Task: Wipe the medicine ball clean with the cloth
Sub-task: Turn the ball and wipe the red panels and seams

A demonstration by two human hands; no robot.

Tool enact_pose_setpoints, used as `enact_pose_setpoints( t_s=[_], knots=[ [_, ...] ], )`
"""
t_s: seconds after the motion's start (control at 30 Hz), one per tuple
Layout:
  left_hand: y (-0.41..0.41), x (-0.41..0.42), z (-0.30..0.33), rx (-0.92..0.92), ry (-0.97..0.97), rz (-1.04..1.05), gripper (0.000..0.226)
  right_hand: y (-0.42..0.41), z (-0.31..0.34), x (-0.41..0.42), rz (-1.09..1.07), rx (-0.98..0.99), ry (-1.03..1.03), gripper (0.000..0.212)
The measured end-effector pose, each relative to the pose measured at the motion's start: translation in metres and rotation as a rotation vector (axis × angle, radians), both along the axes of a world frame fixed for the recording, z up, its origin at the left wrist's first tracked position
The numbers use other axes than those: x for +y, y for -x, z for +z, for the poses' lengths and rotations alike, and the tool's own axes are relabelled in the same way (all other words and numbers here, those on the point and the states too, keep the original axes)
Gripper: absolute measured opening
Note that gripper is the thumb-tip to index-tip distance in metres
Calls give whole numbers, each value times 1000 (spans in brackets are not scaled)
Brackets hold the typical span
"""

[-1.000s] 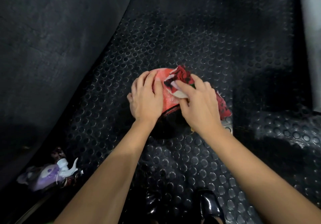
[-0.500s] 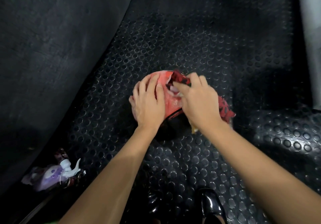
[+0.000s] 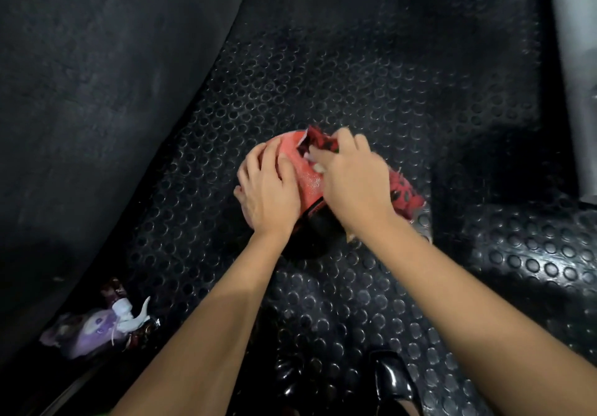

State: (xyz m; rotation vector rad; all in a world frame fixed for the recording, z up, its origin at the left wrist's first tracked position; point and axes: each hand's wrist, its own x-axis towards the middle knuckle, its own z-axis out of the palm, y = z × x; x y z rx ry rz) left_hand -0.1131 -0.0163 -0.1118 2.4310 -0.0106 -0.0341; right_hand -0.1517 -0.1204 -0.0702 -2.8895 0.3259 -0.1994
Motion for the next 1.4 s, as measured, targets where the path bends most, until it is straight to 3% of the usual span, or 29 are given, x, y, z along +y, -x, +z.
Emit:
enact_pose_setpoints(
  t_s=[0.13,0.3,0.47,0.6,0.77,0.93,1.07,1.23,1.4],
  knots=[
    [0,5,-1,14,28,-7,43,29,-13,0,142,-126,58,33],
    [3,-2,-2,-12,-28,-6,43,15,-15,-10,-88,-77,-24,37],
    [-4,3,-1,45,10,5,40,44,-26,1,184,-163,121,37],
    [-1,1,1,38,9,35,40,24,-26,-5,-80,-162,61,35],
    [-2,7,0,51,45,44,43,48,-31,6,220,-200,164,42],
    [-1,-1,2,44,22,62,41,37,-34,0,-62,-215,67,44],
    [-3,6,1,60,61,66,40,57,-39,8,203,-213,163,44],
    [-1,0,5,64,54,99,40,44,-36,4,-95,-209,32,46],
    [-3,7,4,72,98,98,40,64,-41,16,253,-190,185,49]
  ],
)
